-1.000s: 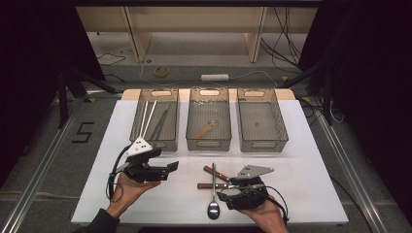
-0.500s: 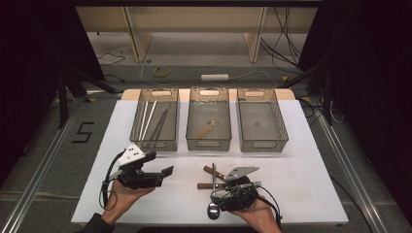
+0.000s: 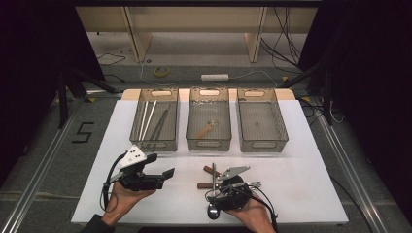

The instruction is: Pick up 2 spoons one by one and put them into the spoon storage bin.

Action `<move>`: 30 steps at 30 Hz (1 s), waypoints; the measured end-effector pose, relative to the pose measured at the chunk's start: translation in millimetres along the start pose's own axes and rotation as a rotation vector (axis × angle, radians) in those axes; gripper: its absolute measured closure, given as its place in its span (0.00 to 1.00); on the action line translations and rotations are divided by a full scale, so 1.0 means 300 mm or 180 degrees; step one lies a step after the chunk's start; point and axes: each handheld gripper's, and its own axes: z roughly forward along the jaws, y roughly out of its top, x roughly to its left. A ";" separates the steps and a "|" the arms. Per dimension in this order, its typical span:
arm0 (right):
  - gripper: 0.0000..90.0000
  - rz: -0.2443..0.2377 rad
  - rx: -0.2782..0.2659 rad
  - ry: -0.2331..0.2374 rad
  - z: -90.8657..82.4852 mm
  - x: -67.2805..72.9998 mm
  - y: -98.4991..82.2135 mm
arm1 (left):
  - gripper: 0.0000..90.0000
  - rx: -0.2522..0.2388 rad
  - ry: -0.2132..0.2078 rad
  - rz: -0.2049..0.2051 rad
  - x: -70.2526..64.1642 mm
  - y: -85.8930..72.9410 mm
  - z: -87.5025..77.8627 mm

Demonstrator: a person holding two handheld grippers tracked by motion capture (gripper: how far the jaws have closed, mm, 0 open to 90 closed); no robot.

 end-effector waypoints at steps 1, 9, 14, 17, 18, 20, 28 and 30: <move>0.54 0.0001 0.0008 0.0000 0.003 0.001 0.001 | 0.19 0.0013 -0.0004 0.0019 -0.002 0.000 0.001; 0.58 0.0000 0.0058 -0.0043 0.024 0.003 0.008 | 0.20 0.0033 -0.0025 0.0067 -0.004 0.000 0.002; 0.58 0.0043 0.0083 -0.0054 0.032 0.000 0.009 | 0.20 0.0050 -0.0048 0.0098 -0.009 0.000 0.005; 0.58 0.0051 0.0093 -0.0062 0.034 0.000 0.010 | 0.21 0.0063 -0.0057 0.0112 -0.012 -0.001 0.007; 0.58 0.0051 0.0095 -0.0062 0.035 -0.001 0.011 | 0.21 0.0063 -0.0065 0.0110 -0.013 -0.001 0.007; 0.58 0.0058 0.0108 -0.0058 0.036 -0.001 0.012 | 0.21 0.0069 -0.0077 0.0118 -0.015 -0.001 0.007; 0.56 0.0097 0.0170 -0.0003 0.051 0.001 0.014 | 0.21 0.0103 -0.0138 0.0179 -0.031 -0.003 0.016; 0.56 0.0073 0.0178 -0.0017 0.054 0.006 0.016 | 0.21 0.0106 -0.0144 0.0184 -0.032 -0.003 0.017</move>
